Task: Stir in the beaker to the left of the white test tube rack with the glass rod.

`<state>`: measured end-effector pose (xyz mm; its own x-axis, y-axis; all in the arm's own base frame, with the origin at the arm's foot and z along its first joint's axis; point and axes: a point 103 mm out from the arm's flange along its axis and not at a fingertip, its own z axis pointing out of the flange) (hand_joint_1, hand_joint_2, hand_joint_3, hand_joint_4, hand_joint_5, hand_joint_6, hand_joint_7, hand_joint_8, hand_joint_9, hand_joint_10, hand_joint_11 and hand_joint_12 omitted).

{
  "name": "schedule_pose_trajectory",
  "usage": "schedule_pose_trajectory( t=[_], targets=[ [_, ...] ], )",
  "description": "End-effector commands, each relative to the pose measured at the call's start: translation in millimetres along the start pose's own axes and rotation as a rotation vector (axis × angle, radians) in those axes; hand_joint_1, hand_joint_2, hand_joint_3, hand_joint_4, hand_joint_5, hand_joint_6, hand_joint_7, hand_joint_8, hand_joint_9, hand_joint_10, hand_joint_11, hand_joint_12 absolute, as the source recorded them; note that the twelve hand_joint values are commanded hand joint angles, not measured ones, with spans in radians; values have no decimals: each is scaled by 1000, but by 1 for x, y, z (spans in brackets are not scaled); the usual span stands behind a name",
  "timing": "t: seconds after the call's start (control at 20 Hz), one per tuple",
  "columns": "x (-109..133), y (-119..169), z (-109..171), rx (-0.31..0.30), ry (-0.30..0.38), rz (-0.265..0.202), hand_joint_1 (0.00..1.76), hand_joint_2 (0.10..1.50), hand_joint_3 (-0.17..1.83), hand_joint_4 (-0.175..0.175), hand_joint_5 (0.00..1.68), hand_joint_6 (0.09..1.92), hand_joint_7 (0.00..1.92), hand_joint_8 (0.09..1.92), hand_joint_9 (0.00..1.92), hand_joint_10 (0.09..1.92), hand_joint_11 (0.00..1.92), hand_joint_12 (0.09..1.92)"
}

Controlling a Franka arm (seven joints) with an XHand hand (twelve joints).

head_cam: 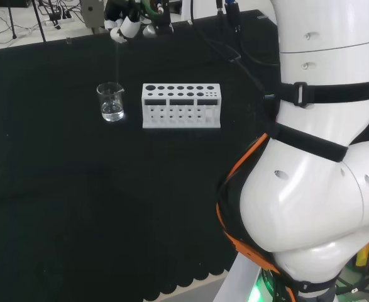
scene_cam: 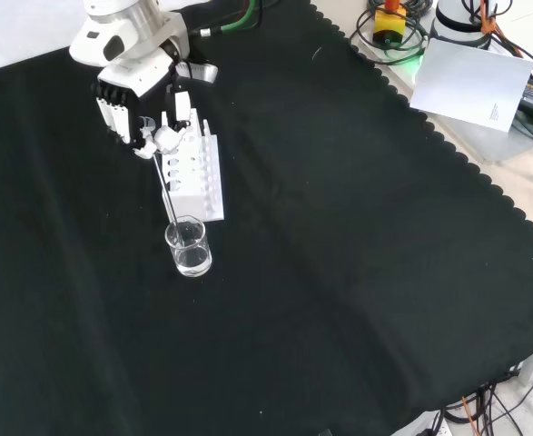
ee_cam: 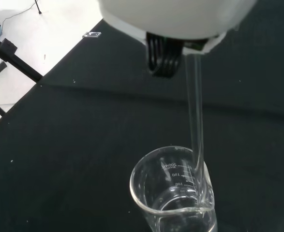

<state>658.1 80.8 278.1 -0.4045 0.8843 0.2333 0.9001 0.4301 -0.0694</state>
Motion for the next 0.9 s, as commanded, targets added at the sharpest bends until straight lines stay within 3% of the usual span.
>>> schedule_pose_trajectory(
  t=[0.05, 0.35, 0.9],
  targets=[
    [-4, -8, 13, 28, 16, 5, 1323, 584, 866, -175, 1122, 789, 1294, 985, 1598, 931, 1394, 1069],
    [14, -9, 24, 54, 8, 4, 1323, 585, 864, -175, 1121, 789, 1294, 986, 1598, 932, 1393, 1069],
    [59, 8, 32, 70, -4, -47, 1322, 588, 861, -175, 1120, 789, 1292, 987, 1597, 933, 1391, 1070]
  ],
)
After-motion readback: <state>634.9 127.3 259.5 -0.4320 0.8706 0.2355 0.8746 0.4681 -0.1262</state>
